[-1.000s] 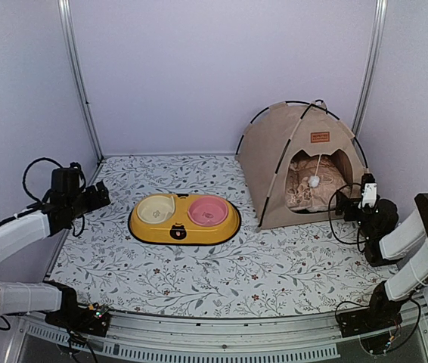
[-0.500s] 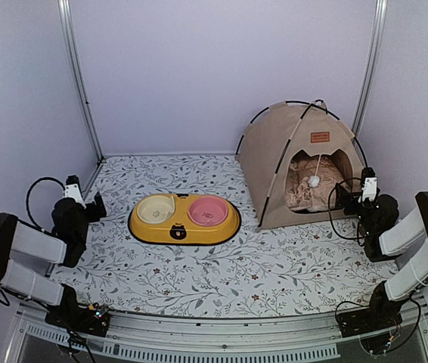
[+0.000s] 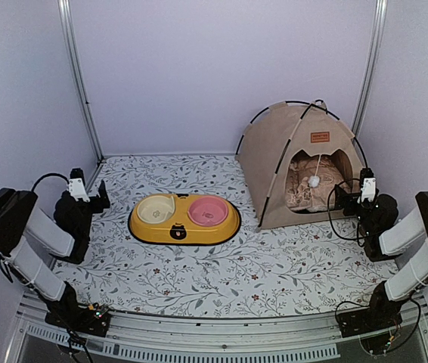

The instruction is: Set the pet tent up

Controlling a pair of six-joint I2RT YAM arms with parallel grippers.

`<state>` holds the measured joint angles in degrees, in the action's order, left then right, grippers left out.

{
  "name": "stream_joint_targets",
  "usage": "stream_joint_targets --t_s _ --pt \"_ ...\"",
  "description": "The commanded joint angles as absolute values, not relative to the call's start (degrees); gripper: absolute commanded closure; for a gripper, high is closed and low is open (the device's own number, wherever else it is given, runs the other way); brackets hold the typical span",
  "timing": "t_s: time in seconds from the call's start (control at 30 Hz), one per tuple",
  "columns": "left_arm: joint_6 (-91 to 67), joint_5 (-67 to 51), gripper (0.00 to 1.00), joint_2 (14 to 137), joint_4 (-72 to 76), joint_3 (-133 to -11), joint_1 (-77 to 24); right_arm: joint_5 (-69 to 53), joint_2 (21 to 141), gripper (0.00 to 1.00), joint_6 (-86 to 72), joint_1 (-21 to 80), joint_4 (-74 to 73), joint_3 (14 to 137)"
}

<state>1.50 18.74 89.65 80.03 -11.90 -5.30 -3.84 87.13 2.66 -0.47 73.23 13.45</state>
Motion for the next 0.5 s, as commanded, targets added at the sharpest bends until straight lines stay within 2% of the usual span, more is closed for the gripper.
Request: stream_joint_targets --t_s 0.0,0.47 --pt "1.45 17.11 0.00 89.33 77.62 -13.08 -3.74 -4.83 87.63 0.01 3.05 -0.71 72.77 14.24" --pt "1.46 17.05 0.01 89.31 77.82 -13.03 -3.75 -4.82 87.67 0.01 3.07 -0.79 72.74 14.24"
